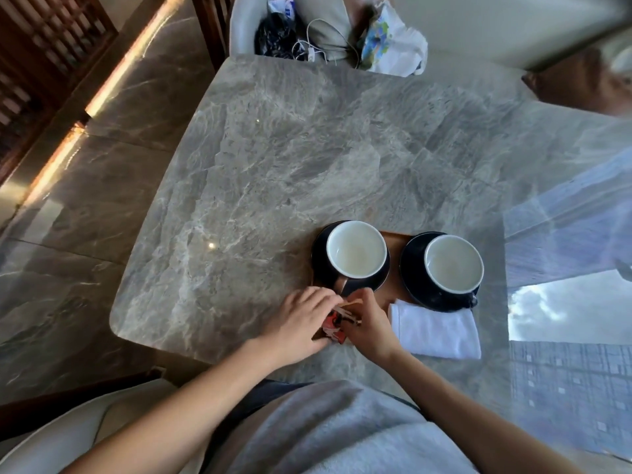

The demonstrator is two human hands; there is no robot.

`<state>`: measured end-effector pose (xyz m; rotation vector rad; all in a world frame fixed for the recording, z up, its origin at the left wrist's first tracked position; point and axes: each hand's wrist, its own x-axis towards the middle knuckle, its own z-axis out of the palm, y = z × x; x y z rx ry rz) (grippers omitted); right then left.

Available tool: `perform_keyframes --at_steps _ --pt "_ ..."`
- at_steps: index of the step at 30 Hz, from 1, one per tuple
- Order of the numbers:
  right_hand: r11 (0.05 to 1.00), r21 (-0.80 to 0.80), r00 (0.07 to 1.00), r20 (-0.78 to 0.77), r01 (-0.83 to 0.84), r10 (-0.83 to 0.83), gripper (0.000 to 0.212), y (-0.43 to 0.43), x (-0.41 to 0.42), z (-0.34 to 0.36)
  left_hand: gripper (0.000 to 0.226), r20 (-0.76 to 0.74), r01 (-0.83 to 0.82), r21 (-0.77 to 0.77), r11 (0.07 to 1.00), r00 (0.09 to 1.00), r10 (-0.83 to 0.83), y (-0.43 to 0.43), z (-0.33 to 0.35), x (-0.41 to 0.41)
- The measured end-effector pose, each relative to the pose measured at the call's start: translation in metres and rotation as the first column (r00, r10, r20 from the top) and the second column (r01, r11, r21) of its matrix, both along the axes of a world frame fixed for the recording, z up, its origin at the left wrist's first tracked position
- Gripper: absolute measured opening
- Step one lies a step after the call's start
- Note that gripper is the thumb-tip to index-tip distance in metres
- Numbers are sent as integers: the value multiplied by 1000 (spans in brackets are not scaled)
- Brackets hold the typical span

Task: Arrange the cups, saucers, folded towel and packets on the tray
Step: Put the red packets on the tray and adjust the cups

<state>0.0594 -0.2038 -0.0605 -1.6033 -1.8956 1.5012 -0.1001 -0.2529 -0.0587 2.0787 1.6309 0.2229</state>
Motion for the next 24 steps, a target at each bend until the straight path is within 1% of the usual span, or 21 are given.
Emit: perform_keyframes --at_steps 2,4,8,10,11,13,15,16,18,19,21,24 --pt "999 -11 998 36 -41 41 38 2 0 -2 66 -79 117 6 993 990 -116 5 -8 -1" --pt "995 -45 994 50 -91 93 35 4 -1 -4 65 -133 169 11 986 977 -166 7 -14 -1" --pt "991 -62 989 72 -123 127 31 9 -3 -8 63 -142 150 -15 989 978 -150 9 -21 0" --pt "994 -68 993 80 -84 89 30 9 -3 -9 61 -132 117 -32 993 984 -120 10 -23 -1" --pt "995 -91 997 62 -38 44 28 9 -2 -8 61 -129 101 -42 994 986 -105 11 -23 -1" --pt "974 -200 994 -16 107 -112 21 9 2 -6 61 -126 73 -60 996 989 -80 13 -23 -1" --pt "898 -371 956 -76 235 -282 14 11 12 -2 61 -124 49 -70 996 991 -57 14 -24 1" --pt "836 -481 928 -111 264 -357 18 12 17 0 60 -124 34 -74 997 991 -43 14 -24 2" --pt "690 -677 854 -176 256 -490 30 13 26 6 59 -135 2 -88 996 991 -14 14 -24 4" --pt "630 -738 826 -185 241 -532 35 13 29 10 59 -143 -10 -96 995 990 -4 14 -24 4" --pt "563 -795 811 -166 227 -562 40 11 31 9 61 -160 -15 -99 995 987 -1 13 -24 5" --pt "530 -825 839 -136 199 -527 51 7 26 10 58 -177 -11 -78 997 984 -3 10 -24 6"
